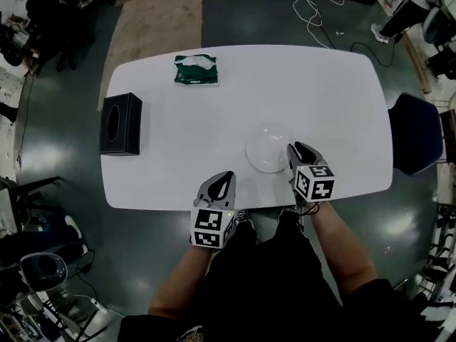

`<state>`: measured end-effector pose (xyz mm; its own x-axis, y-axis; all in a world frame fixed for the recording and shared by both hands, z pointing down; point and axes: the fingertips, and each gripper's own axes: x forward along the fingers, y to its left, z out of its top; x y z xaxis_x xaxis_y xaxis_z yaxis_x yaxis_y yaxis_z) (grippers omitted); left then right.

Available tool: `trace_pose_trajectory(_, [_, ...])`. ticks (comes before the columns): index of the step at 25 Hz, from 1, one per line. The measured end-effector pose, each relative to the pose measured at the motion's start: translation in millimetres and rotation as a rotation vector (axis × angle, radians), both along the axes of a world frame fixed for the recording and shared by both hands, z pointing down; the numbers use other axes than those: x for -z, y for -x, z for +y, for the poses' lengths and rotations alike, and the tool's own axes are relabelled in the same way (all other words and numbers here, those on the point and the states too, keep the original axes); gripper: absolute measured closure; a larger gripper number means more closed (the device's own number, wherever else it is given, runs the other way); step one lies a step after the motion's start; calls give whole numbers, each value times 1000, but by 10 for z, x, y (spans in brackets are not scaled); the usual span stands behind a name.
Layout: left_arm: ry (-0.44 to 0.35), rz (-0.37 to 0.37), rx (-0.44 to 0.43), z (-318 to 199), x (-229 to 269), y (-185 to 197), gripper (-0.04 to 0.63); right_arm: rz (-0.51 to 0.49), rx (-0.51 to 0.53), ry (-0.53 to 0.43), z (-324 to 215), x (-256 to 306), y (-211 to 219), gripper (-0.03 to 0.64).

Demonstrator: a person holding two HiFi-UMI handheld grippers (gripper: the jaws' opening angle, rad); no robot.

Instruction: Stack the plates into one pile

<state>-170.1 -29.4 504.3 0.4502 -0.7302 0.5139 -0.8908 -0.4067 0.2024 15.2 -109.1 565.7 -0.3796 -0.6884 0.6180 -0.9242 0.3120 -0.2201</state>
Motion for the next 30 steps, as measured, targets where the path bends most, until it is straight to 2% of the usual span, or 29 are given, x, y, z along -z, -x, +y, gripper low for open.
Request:
trace_pose_trajectory(1, [-6, 1, -4, -12, 21, 19, 574, -15, 10, -25, 16, 99, 28, 564])
trace_pose_trajectory(3, [-18, -1, -19, -32, 57, 56, 574, -43, 39, -80, 63, 314, 107, 597])
trace_pose_trajectory(9, [-76, 1, -30, -81, 342, 123, 574, -61, 93, -218, 233, 961, 245, 598])
trace_pose_trajectory(14, [-149, -8, -32, -69, 686, 28, 577, -91, 123, -281, 377, 1396, 207, 598])
trace_pose_trajectory(21, [-215, -33, 23, 78, 976, -159, 577, -110, 204, -341, 577, 1762, 65, 598])
trace_pose_trajectory(30, [-213, -60, 119, 655, 991, -651, 577, -138, 323, -343, 1012, 1762, -287, 598])
